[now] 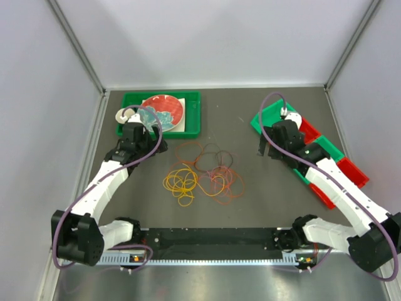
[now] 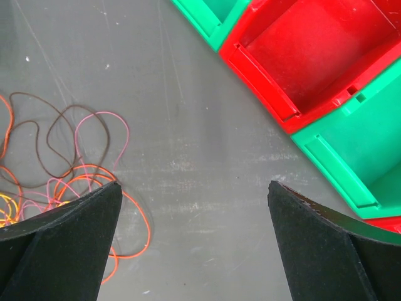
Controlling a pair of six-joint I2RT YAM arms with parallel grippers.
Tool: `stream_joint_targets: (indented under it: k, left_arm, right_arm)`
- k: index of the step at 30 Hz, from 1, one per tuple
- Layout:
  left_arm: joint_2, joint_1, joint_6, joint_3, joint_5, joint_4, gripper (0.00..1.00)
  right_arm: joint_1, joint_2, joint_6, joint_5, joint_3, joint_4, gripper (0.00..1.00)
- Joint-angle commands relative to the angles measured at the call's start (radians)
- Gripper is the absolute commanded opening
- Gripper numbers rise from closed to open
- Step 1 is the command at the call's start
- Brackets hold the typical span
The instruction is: Untangle the cables
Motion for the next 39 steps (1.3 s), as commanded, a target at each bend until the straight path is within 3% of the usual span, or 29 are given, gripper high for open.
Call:
stream_joint_targets:
  k: [1,7,15,19,23,28,39]
  left_arm:
    - [0.006,-0.001,-0.018,0.038,-0.065,0.008,0.99]
    - [0.041,-0.001,-0.042,0.066,-0.102,-0.037,0.99]
    - [0.034,-0.001,-0.035,0.031,0.079,-0.002,0.99]
    - [0.04,-0.019,-0.039,0.021,0.095,-0.006,0.99]
    - [0.047,-0.106,-0.029,0.008,0.093,-0.017,0.99]
    - [0.096,-0.309,-0.042,0.035,-0.038,-0.075,0.99]
    - [0.066,-0.282,-0.102,-0.029,-0.068,-0.106,0.99]
  right_arm:
    - [0.01,-0.046,-0.011,-0.037,-0.015,0.06,0.99]
    - [0.01,-0.091,-0.022,-0.053,-0.041,0.072,0.99]
    - [0.028,-0.089,0.003,-0.112,-0.07,0.107,0.99]
    - [0.098,-0.068,0.018,-0.126,-0.089,0.161,0.99]
    - [0.227,-0.003,0.046,-0.1,-0.086,0.199,0.99]
    - [0.289,0.096,0.073,-0.12,-0.087,0.256,0.99]
    - [0.293,0.375,-0.011,-0.203,0.081,0.344,0.97]
